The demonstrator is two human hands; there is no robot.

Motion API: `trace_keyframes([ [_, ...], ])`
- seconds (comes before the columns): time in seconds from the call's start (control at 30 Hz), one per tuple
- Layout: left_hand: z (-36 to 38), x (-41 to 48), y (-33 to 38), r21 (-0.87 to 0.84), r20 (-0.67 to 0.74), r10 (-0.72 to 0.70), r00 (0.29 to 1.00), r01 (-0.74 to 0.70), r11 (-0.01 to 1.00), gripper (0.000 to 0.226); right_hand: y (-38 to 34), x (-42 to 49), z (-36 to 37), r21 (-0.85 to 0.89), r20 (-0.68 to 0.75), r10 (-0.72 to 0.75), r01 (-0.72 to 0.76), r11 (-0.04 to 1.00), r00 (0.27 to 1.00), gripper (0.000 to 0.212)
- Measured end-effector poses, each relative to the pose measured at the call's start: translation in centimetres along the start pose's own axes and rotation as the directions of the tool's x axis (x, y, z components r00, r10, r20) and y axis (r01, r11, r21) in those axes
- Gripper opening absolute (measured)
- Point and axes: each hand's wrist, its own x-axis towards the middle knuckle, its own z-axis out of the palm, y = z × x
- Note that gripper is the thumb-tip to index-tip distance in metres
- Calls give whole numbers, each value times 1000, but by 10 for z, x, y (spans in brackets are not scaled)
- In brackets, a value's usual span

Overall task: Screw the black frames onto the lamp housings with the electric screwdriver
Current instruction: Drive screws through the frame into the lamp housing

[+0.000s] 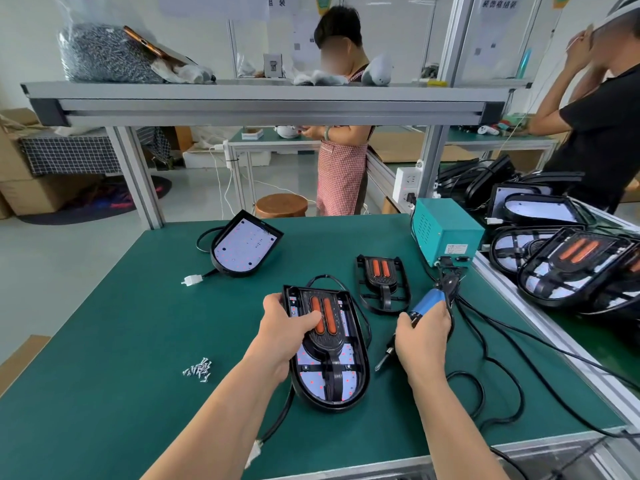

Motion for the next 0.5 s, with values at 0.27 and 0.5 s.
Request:
trace_keyframes([
  [0.27, 6, -6, 11, -129, 39, 32, 999, -26, 991, 40, -13, -50, -5, 411, 64, -221, 176, 894, 973, 59],
  [0.5, 11, -21, 36, -389, 142, 59, 988, 1, 921, 34, -37, -58, -14, 675, 649, -257, -385, 629, 716, 50],
])
